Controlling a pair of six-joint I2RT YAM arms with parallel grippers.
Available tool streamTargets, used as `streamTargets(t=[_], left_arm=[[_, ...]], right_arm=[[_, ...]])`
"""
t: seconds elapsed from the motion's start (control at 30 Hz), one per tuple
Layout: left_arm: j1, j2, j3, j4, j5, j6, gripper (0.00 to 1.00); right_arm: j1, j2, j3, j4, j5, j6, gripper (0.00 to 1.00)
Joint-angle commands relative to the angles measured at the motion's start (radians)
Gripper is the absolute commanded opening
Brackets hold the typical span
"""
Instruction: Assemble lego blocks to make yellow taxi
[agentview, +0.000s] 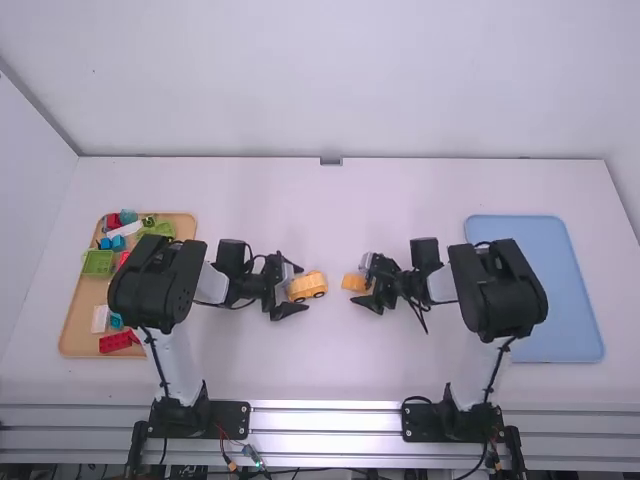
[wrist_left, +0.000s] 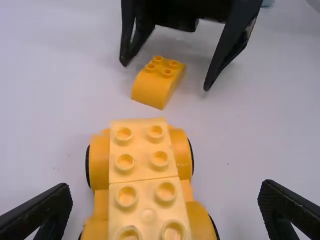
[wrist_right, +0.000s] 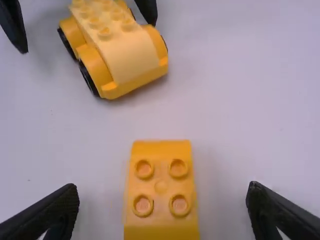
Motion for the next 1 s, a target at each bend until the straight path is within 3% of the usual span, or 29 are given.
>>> streamTargets(t=[0.0,0.23,0.53,0.7,0.97], left_arm=[[0.002,0.011,-0.013,0.017,-0.007,-0.028,0.99],[0.002,0.011,-0.045,0.111,-0.030,-0.082,0.99],[0.000,0.011,-0.074,0.130,-0.084,-0.082,0.99],[-0.019,0.011,-0.062,0.124,-0.097,-0.084,0.99],[-0.072,0.011,-0.039,0.123,-0.183,-0.087,1.00]], right_arm=[[0.001,0.032,0.032,-0.006,-0.041,0.003,0.80],[0.000,0.037,0.029,-0.003,-0.012,0.005,0.56],[0.000,0.035,0.031,-0.028,-0.013,0.008,0.14],[0.000,0.029,0.061,-0.082,-0.018,0.053,0.09],[0.030,-0.164,0.099,-0.352,-0.023,-0.089,0.04]])
